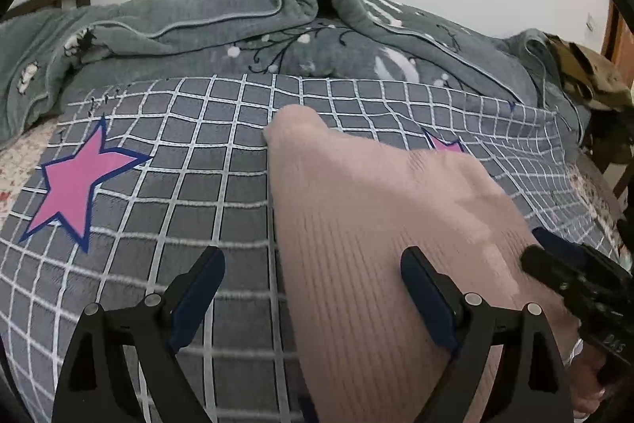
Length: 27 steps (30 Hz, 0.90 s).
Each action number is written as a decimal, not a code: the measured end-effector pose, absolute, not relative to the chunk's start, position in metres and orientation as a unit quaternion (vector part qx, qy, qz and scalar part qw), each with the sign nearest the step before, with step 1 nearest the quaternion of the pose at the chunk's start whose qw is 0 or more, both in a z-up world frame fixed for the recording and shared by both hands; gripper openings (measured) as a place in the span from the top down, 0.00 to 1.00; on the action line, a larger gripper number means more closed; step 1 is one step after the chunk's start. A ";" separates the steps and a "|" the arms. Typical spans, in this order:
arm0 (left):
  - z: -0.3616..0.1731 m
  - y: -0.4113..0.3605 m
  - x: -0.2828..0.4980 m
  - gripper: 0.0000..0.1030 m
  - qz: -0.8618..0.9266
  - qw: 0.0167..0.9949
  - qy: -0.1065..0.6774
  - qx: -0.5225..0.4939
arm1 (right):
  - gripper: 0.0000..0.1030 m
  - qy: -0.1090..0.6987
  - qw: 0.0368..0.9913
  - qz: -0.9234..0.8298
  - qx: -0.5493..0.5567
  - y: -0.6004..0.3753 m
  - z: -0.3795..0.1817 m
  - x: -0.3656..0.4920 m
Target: Fold small clothes
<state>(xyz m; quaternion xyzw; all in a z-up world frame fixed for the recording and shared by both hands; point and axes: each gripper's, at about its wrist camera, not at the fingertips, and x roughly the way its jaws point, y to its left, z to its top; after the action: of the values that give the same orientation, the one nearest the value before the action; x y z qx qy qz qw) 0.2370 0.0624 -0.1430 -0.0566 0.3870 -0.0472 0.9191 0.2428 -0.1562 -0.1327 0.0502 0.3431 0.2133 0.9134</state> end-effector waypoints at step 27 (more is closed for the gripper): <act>-0.052 0.049 0.085 0.12 0.008 0.936 0.347 -0.061 | 0.59 0.357 0.930 0.089 0.020 -0.181 -0.065 0.114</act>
<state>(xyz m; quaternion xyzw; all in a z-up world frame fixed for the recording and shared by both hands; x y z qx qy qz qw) 0.0854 0.0491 -0.0520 -0.0610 0.3468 0.0077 0.9359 0.1144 -0.1813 -0.0650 0.0204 0.3568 0.0890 0.9297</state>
